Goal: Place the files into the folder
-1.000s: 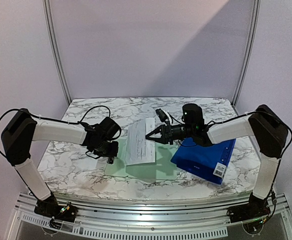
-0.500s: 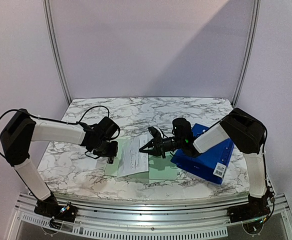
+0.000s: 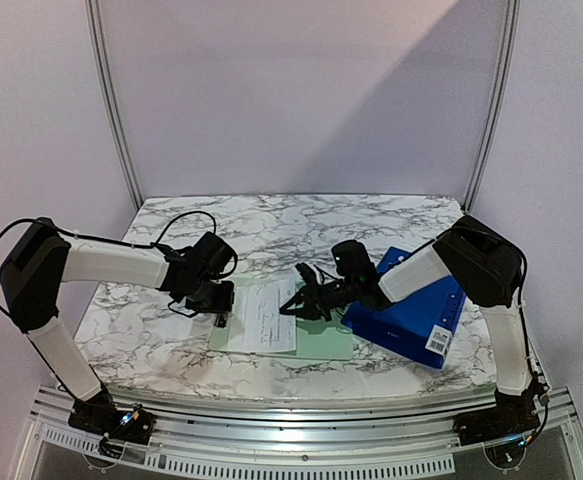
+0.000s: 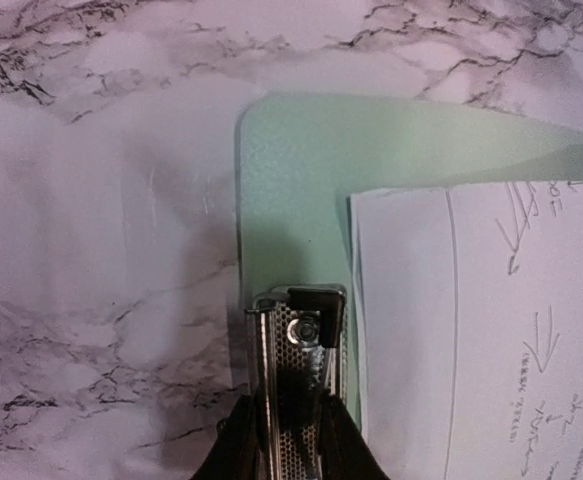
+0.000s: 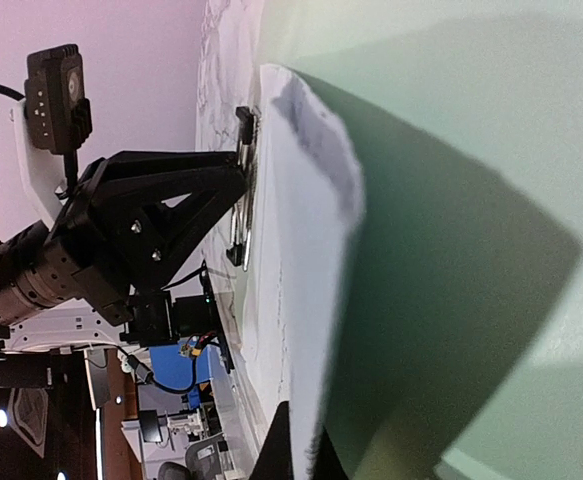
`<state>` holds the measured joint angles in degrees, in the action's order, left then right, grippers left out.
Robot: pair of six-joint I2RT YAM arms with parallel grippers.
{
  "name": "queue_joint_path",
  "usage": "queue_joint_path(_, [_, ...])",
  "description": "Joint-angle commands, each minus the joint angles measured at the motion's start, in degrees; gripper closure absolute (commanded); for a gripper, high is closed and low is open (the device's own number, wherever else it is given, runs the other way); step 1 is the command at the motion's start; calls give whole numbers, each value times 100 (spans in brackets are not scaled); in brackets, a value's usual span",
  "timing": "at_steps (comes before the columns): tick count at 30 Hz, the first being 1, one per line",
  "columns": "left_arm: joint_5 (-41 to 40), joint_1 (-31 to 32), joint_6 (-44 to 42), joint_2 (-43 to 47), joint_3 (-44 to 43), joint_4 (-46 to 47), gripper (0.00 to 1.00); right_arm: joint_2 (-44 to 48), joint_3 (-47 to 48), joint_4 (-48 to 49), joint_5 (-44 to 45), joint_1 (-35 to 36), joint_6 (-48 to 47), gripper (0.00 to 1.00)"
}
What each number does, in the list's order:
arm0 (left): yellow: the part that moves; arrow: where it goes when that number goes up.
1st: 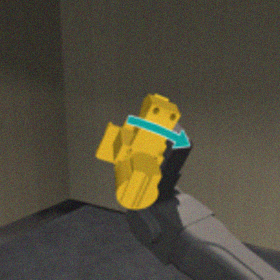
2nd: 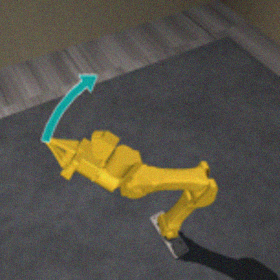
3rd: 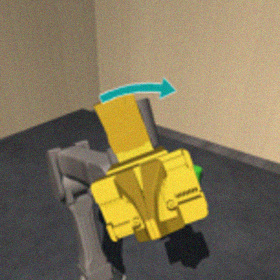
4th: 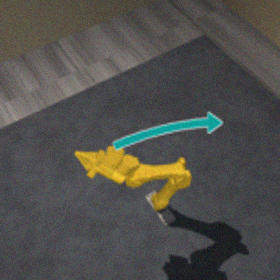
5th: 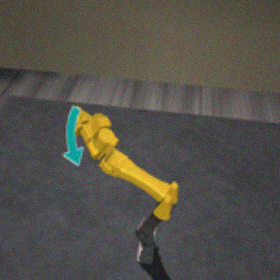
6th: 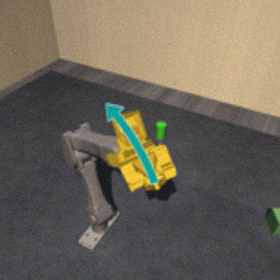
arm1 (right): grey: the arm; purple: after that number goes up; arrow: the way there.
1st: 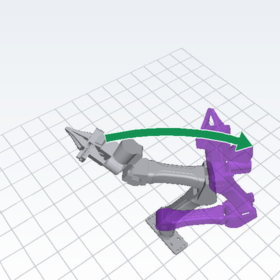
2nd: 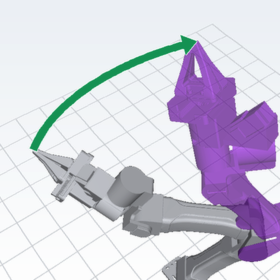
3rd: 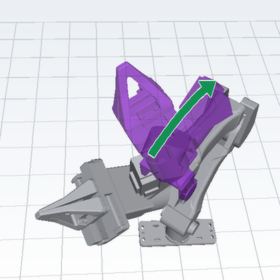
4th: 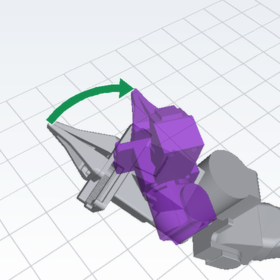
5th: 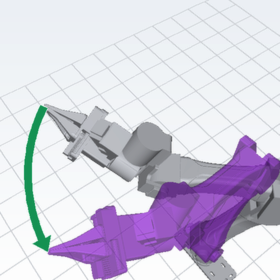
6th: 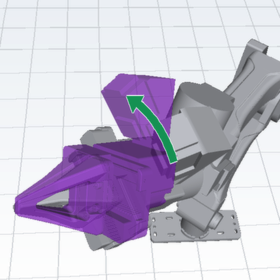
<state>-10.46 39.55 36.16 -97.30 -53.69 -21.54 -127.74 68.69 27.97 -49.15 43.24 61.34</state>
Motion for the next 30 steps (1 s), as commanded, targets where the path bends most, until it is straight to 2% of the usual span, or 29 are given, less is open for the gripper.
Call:
queue_joint_path(1, [850, -51, 25, -201, 326, 97, 100, -263, 118, -763, 401, 50, -624, 100])
queue_joint_path(19, [1530, -292, 124, 65, 651, 565, 100, -415, 31, -802, 609, 63, -796, 100])
queue_joint_path(30, [1886, -491, 181, 232, 922, 849, 100, -366, 0, -1021, 1232, 68, -1261, 100])
